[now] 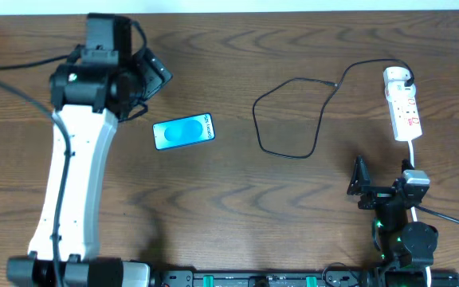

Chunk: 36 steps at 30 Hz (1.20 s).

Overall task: Plug charger to phone and switch on socket
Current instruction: 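Raise the left arm and move its gripper above the blue phone, then lower the left gripper onto the phone and close on it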

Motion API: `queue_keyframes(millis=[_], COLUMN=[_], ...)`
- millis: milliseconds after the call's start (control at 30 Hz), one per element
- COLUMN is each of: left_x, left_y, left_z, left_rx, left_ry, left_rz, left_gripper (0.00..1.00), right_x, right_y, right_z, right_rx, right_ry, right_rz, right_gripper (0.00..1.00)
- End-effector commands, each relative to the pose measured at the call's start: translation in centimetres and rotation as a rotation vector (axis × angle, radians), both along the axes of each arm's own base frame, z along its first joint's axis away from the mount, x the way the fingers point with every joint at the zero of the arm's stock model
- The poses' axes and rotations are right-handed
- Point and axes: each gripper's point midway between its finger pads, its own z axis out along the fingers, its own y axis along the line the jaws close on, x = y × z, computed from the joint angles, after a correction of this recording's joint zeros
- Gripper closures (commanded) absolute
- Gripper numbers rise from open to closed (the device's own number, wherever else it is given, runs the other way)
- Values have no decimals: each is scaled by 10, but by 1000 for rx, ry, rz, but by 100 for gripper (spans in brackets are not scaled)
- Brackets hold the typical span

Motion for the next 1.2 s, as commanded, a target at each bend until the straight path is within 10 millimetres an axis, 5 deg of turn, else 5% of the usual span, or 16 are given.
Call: queue_keyframes(millis=[0, 167, 567, 1167], left_x=[8, -1, -23, -13], left_y=[1, 21, 15, -15], left_z=[-4, -18, -63, -153], left_rx=[120, 119, -176, -266], left_ry=[26, 106, 212, 478], left_rz=[-146, 78, 697, 814], left_gripper=[10, 9, 9, 9], right_x=[0, 0, 0, 0], right_y=[1, 1, 1, 1], right_z=[-1, -1, -1, -1], right_rx=[-15, -15, -15, -15], right_ry=[1, 1, 1, 1], right_rz=[5, 5, 5, 5], right_gripper=[1, 1, 1, 1])
